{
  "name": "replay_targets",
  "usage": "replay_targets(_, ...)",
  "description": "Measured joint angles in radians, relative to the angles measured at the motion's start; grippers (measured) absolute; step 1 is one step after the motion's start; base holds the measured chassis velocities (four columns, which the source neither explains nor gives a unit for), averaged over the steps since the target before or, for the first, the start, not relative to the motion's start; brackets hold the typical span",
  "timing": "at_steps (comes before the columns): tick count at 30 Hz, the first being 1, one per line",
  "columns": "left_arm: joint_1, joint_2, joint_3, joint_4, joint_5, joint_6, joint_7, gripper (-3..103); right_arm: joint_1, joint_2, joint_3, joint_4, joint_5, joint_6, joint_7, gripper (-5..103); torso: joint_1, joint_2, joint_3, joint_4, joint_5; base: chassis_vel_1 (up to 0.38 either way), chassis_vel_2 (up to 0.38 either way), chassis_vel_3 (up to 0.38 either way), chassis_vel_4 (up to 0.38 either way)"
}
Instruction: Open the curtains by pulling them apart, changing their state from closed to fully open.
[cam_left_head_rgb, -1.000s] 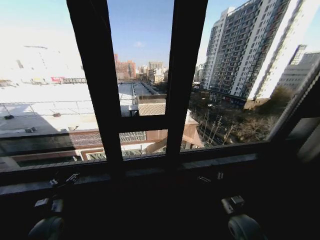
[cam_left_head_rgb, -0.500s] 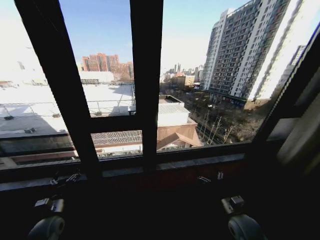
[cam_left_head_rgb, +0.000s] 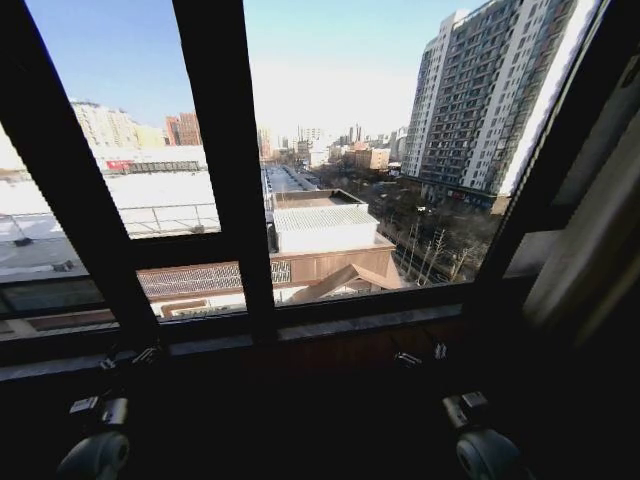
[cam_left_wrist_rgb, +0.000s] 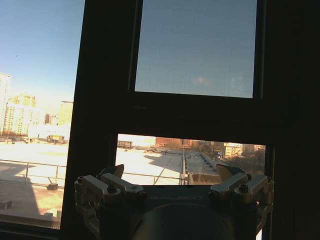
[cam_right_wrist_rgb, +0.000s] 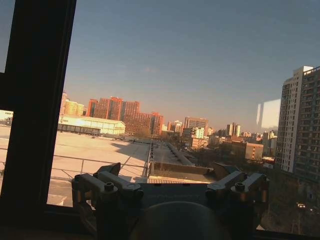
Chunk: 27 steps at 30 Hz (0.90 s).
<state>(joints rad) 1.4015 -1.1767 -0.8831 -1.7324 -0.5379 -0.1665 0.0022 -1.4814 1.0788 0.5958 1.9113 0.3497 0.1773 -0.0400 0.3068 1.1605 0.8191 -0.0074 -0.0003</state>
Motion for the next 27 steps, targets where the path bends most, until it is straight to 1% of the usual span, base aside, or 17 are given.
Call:
replay_targets(1,0.000,0.000,0.000,0.000,0.000,0.000,0.000,100,0.000,0.000,0.000,0.000,0.000,0.000,0.000,100,0.000,0.000,0.000,0.0003,-0.0015,0.000,0.000,0.000,0.000)
replay_targets(2,0.000,0.000,0.000,0.000,0.000,0.000,0.000,100,0.000,0.000,0.000,0.000,0.000,0.000,0.000,100,0.000,0.000,0.000,0.0003,-0.0015,0.000,0.000,0.000,0.000)
replay_targets(5,0.000,0.000,-0.001,0.000,0.000,0.000,-0.002,100,0.000,0.000,0.000,0.000,0.000,0.000,0.000,100,0.000,0.000,0.000,0.0003,0.0001,0.092,-0.041,-0.090,0.043)
replay_targets(9,0.000,0.000,-0.001,0.000,0.000,0.000,-0.002,100,0.000,0.000,0.000,0.000,0.000,0.000,0.000,100,0.000,0.000,0.000,-0.0002,0.0003,0.077,-0.134,-0.085,0.135)
replay_targets(16,0.000,0.000,0.000,0.000,0.000,0.000,-0.001,100,0.000,0.000,0.000,0.000,0.000,0.000,0.000,100,0.000,0.000,0.000,-0.0003,0.0005,0.112,-0.276,-0.133,0.295)
replay_targets(20,0.000,0.000,0.000,0.000,0.000,0.000,-0.001,100,0.000,0.000,0.000,0.000,0.000,0.000,0.000,100,0.000,0.000,0.000,0.0000,-0.0003,0.216,-0.343,-0.220,0.346)
replay_targets(25,0.000,0.000,0.000,0.000,0.000,0.000,-0.001,100,0.000,0.000,0.000,0.000,0.000,0.000,0.000,100,0.000,0.000,0.000,-0.0002,0.0008,0.279,-0.324,-0.275,0.318)
replay_targets(27,0.000,0.000,0.000,0.000,0.000,0.000,-0.001,100,0.000,0.000,0.000,0.000,0.000,0.000,0.000,100,-0.001,0.000,0.000,0.0000,0.0002,0.217,-0.250,-0.238,0.264)
